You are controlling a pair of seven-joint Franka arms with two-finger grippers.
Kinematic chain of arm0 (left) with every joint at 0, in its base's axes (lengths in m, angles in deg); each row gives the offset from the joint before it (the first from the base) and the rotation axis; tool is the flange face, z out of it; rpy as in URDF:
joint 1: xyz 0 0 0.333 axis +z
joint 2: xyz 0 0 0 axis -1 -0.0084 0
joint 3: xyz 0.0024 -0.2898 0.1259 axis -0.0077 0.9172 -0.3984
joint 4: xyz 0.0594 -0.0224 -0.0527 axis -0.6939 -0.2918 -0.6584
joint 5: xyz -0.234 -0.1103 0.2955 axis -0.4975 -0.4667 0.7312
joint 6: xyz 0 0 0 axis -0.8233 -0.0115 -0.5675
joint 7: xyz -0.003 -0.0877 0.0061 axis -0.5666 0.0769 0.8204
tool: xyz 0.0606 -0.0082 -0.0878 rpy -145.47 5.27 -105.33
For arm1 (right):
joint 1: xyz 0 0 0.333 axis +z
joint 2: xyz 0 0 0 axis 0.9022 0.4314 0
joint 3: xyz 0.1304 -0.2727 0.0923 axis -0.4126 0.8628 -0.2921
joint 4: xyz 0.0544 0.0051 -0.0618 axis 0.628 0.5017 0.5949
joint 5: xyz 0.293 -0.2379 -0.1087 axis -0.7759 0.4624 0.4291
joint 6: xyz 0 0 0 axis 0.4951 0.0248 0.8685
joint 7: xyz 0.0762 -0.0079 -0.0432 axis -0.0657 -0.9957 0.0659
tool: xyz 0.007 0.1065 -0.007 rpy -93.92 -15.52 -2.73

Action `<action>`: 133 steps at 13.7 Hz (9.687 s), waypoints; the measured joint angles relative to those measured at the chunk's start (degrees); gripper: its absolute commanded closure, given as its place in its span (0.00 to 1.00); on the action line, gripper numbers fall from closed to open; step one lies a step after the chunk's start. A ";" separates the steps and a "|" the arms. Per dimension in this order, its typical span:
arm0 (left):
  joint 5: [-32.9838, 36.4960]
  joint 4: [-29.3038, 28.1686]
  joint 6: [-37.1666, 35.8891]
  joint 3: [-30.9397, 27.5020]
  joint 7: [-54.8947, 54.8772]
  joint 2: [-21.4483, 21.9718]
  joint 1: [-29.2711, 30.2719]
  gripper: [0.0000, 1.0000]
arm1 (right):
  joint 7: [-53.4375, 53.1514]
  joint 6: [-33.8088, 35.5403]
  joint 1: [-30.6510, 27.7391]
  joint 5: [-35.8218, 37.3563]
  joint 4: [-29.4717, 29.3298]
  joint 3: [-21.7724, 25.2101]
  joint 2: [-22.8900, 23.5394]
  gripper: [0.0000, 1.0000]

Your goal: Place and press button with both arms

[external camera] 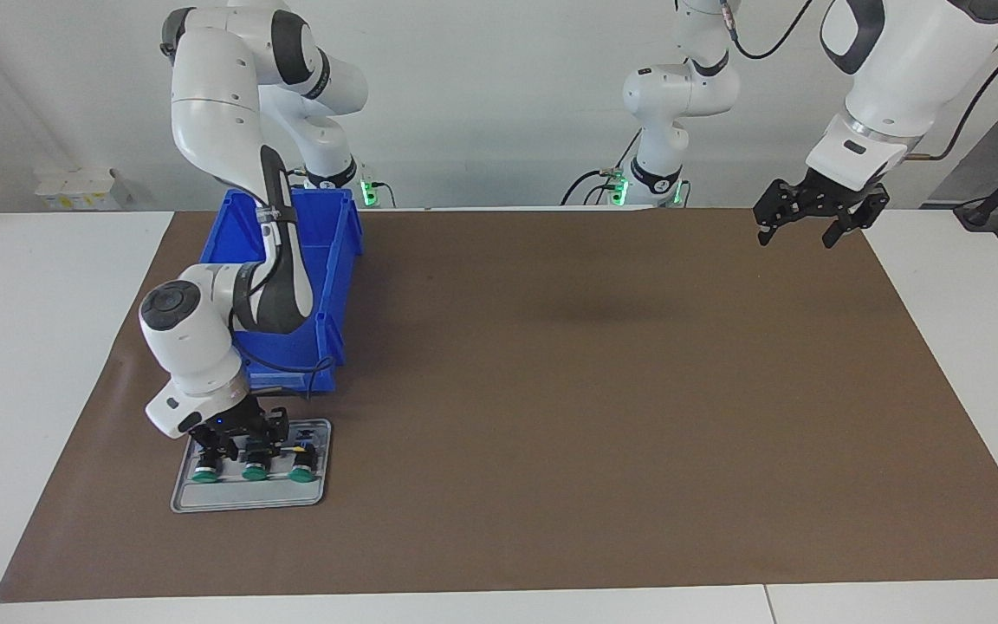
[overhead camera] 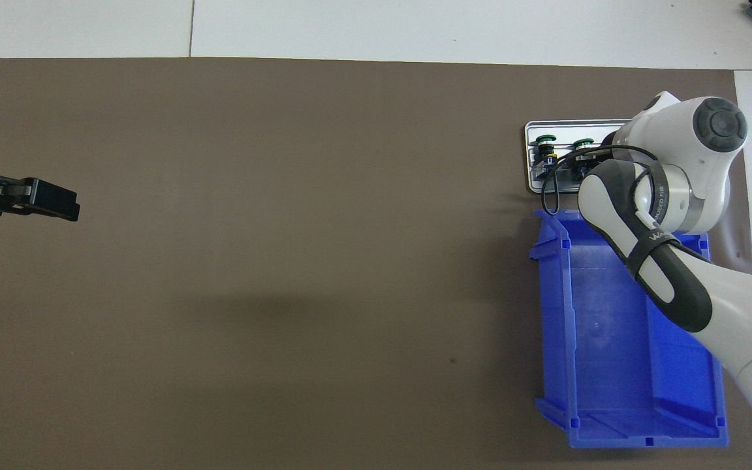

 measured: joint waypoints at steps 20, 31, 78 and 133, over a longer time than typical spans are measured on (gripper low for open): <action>0.00 0.00 0.00 0.00 0.00 0.00 0.00 0.00 | -77.50 33.75 17.23 4.64 -24.38 -0.24 -3.34 1.00; 0.00 0.00 0.12 0.46 -0.14 0.27 -0.07 0.00 | -125.62 27.70 40.95 4.65 -24.01 -0.72 4.46 1.00; -4.25 -32.49 45.27 2.16 -46.66 -2.71 -22.73 0.11 | -21.78 40.07 2.03 6.47 -2.73 0.09 -33.33 0.00; -4.25 -28.78 52.13 0.01 -47.26 -9.97 -2.75 0.00 | -16.55 48.07 2.19 4.82 -5.86 -0.79 -33.28 0.00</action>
